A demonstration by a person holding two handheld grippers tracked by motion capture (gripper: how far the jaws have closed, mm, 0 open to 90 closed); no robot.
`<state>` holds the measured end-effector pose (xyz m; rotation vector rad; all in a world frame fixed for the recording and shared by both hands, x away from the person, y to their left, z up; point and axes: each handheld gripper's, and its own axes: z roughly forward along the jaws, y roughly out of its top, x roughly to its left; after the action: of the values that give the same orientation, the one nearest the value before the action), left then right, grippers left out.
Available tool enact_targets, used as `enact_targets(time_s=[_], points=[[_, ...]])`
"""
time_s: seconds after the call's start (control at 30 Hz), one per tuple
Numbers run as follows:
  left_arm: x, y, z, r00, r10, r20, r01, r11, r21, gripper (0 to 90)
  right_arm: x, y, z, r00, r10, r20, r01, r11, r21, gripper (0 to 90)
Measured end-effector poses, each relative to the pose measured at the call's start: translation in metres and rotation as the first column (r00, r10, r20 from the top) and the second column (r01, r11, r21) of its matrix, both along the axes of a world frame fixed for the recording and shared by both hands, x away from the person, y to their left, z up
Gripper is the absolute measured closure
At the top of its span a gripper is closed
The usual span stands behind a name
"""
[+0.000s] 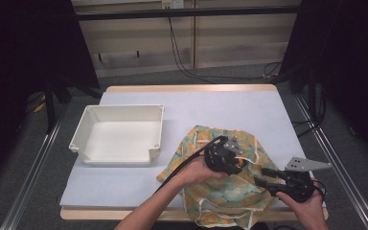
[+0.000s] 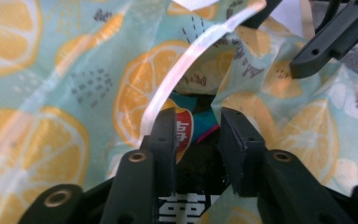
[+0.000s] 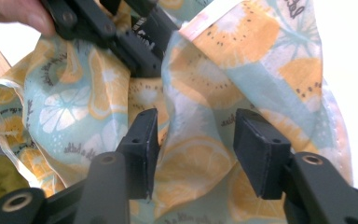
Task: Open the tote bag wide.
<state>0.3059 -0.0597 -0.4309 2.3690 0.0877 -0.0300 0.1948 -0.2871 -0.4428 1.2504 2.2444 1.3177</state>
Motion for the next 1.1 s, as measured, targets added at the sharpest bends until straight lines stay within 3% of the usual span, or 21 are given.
enact_targets(time_s=[0.03, 0.17, 0.23, 0.33, 0.37, 0.4, 0.43, 0.5, 0.67, 0.7, 0.8, 0.9, 1.07, 1.1], points=[[-0.006, -0.003, -0.002, 0.9995, -0.024, 0.019, 0.024, 0.9996, 0.016, 59.0, 0.001, 0.002, 0.001, 0.9999, 0.012, -0.001, -0.012, 0.9999, -0.006, 47.5], [-0.009, -0.007, -0.005, 0.9994, -0.032, 0.012, 0.032, 0.9994, 0.015, 50.1, 0.004, 0.006, 0.001, 0.9996, 0.027, -0.002, -0.027, 0.9996, 0.0, 45.0], [-0.012, -0.007, -0.006, 0.9994, -0.034, 0.012, 0.033, 0.9992, 0.024, 48.5, 0.005, 0.008, 0.0, 0.9997, 0.022, -0.004, -0.022, 0.9998, 0.001, 43.6], [-0.015, -0.005, -0.008, 0.9994, -0.032, 0.015, 0.032, 0.9995, 0.002, 46.3, 0.01, 0.012, -0.003, 0.9997, 0.015, -0.018, -0.015, 0.9999, -0.002, 39.8], [-0.015, -0.005, -0.008, 0.9991, -0.038, 0.017, 0.038, 0.9993, 0.002, 46.0, 0.012, 0.014, -0.005, 0.9995, 0.017, -0.027, -0.017, 0.9998, -0.009, 47.5], [-0.016, -0.003, -0.008, 0.9991, -0.038, 0.019, 0.038, 0.9993, -0.003, 45.5, 0.013, 0.016, -0.007, 0.9988, 0.037, -0.033, -0.038, 0.999, -0.026, 68.1], [-0.016, -0.003, -0.008, 0.9991, -0.038, 0.019, 0.038, 0.9993, -0.003, 45.3, 0.013, 0.016, -0.007, 0.9988, 0.037, -0.033, -0.038, 0.999, -0.026, 68.1], [-0.013, 0.0, -0.006, 0.9996, -0.028, 0.009, 0.029, 0.9995, -0.015, 45.3, 0.009, 0.016, -0.008, 0.9993, 0.029, -0.025, -0.03, 0.9983, -0.051, 87.8], [-0.004, 0.004, -0.003, 0.9987, 0.003, -0.05, -0.007, 0.9973, -0.073, 56.2, 0.002, 0.009, -0.012, 0.9988, 0.021, -0.045, -0.023, 0.9987, -0.046, 89.1], [-0.002, 0.005, -0.001, 0.9988, 0.01, -0.048, -0.013, 0.9974, -0.071, 65.4, 0.0, 0.005, -0.017, 0.9976, 0.016, -0.067, -0.02, 0.9986, -0.05, 88.9], [0.002, 0.001, -0.001, 0.9979, 0.009, -0.064, -0.015, 0.9962, -0.086, 70.6, -0.001, 0.003, -0.021, 0.9963, 0.02, -0.083, -0.025, 0.9982, -0.054, 88.2], [-0.003, -0.007, -0.005, 0.9993, -0.022, -0.032, 0.021, 0.9986, -0.049, 71.2, -0.001, 0.002, -0.022, 0.9949, 0.012, -0.1, -0.017, 0.9988, -0.046, 83.8], [-0.015, -0.014, -0.011, 0.996, -0.071, 0.054, 0.07, 0.9972, 0.025, 59.5, -0.002, -0.002, -0.022, 0.9949, 0.002, -0.101, -0.007, 0.9992, -0.04, 74.1], [-0.017, -0.014, -0.011, 0.9958, -0.075, 0.054, 0.074, 0.9969, 0.028, 58.0, -0.002, -0.003, -0.023, 0.9945, 0.001, -0.105, -0.006, 0.9992, -0.041, 72.1]])
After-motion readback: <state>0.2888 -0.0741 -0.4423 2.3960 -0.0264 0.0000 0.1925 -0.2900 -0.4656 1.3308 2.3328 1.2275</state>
